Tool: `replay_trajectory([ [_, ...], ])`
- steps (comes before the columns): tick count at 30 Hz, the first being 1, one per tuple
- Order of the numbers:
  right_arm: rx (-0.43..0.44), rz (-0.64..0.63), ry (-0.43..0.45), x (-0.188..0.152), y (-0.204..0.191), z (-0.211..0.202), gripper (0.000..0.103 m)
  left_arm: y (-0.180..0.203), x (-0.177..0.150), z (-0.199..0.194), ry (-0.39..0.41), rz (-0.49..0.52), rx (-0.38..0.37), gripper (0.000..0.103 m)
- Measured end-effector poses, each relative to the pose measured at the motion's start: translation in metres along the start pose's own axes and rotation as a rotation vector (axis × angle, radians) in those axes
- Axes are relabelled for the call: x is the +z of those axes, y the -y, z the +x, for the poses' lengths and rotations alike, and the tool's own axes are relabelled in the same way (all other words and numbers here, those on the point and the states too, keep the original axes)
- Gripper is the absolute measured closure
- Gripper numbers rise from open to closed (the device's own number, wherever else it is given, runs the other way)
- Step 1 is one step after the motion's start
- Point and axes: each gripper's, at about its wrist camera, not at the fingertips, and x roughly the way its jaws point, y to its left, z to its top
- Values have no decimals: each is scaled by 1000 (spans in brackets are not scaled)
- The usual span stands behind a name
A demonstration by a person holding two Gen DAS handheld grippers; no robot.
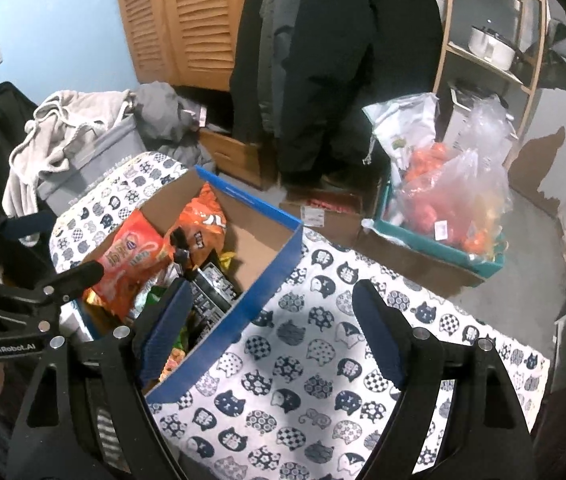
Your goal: Organize snacks
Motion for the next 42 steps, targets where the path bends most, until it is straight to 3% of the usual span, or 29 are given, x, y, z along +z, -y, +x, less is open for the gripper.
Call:
replay_trajectory([
  [42, 6, 34, -12, -20, 17, -6, 22, 18, -5, 0, -31, 38, -5, 9],
])
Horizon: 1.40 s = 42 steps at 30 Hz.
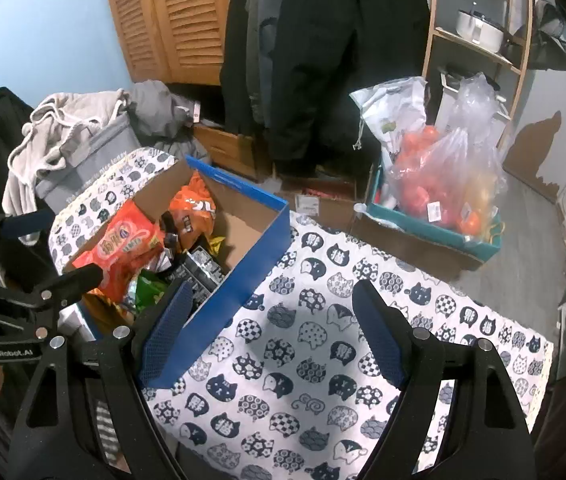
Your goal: Organize snacks
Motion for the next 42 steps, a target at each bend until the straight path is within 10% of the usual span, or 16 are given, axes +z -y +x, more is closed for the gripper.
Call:
replay_trajectory([
  [42, 1, 0, -4, -1, -1, 1, 22, 4, -8, 7, -29, 8, -23, 9],
])
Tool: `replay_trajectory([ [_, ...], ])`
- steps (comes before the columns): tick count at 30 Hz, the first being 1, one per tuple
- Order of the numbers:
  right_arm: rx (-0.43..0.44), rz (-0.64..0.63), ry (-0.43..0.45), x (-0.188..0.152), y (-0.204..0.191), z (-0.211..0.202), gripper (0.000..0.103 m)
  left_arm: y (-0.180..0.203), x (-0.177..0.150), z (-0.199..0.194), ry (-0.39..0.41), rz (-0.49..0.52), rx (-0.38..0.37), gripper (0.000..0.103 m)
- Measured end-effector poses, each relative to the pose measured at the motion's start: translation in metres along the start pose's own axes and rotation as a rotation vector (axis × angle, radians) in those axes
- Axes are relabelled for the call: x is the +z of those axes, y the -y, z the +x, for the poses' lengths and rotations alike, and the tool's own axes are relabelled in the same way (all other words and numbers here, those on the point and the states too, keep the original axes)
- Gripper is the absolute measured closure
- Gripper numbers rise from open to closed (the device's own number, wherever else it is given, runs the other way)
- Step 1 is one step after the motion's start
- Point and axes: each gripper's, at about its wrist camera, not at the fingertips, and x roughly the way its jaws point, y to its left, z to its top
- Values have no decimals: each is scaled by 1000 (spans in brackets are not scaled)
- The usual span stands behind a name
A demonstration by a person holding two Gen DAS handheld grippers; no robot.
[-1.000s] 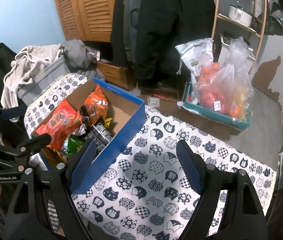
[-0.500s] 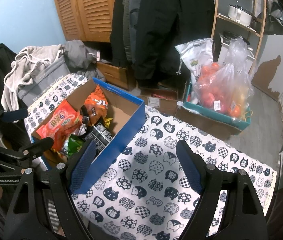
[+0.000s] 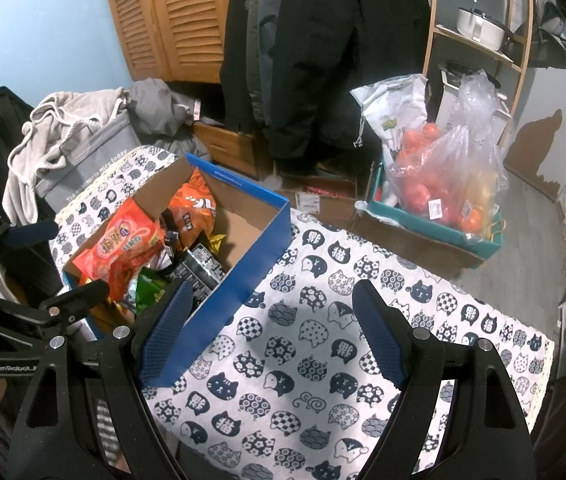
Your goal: Organize snacks
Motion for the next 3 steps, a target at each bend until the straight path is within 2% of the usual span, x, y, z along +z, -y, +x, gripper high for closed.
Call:
replay_trajectory([
  [3, -1, 0, 0, -1, 0, 0, 22, 0, 0, 0, -5, -1, 4, 9],
])
